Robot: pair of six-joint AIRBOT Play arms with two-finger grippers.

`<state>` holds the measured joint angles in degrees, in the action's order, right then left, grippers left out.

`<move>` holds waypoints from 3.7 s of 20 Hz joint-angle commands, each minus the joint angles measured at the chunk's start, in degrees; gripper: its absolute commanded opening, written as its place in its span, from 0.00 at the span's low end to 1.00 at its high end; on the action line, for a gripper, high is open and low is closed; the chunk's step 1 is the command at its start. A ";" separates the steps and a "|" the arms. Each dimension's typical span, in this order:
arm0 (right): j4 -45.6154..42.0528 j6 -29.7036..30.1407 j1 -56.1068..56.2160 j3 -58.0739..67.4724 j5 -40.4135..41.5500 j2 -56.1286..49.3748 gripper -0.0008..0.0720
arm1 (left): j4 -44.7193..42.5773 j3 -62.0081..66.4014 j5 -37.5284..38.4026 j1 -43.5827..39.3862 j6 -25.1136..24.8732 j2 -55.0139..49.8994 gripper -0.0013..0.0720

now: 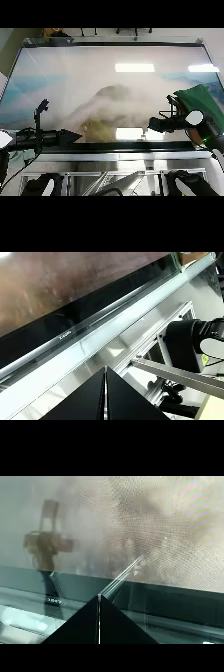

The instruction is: Fold the shirts.

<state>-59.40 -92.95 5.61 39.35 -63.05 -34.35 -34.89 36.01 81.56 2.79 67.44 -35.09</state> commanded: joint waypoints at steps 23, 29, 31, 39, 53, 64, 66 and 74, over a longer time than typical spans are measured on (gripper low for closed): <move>0.11 -0.02 0.07 -0.02 0.02 0.04 0.04 | -81.20 1.22 -9.81 6.01 32.11 -8.55 0.96; 0.11 -0.02 0.07 -0.02 0.02 0.04 0.04 | -80.50 5.57 -19.41 27.61 32.09 -24.83 0.96; 0.11 -0.02 0.07 -0.02 0.04 0.04 0.04 | -78.31 6.88 -21.66 33.11 32.02 -29.59 0.96; 0.11 -0.02 0.07 -0.02 0.04 0.04 0.04 | -71.43 10.80 -17.90 33.46 23.82 -41.88 0.04; 0.11 -0.02 0.07 -0.02 0.04 0.04 0.04 | -38.16 39.52 -17.07 -13.62 22.45 -19.17 0.04; 0.11 -0.02 0.07 -0.02 0.04 0.04 0.04 | -38.51 26.51 -30.71 -37.70 28.00 -35.80 0.99; 0.11 -0.02 0.07 -0.02 0.04 0.04 0.04 | -38.62 30.56 -23.47 -35.12 28.02 -36.87 0.99; 0.13 -0.02 0.07 -0.02 0.04 0.04 0.04 | -38.47 15.87 -18.84 -27.52 27.08 -23.91 0.99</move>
<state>-59.29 -92.95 5.63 39.35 -63.00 -34.35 -73.54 60.69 64.03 -26.04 94.52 -63.96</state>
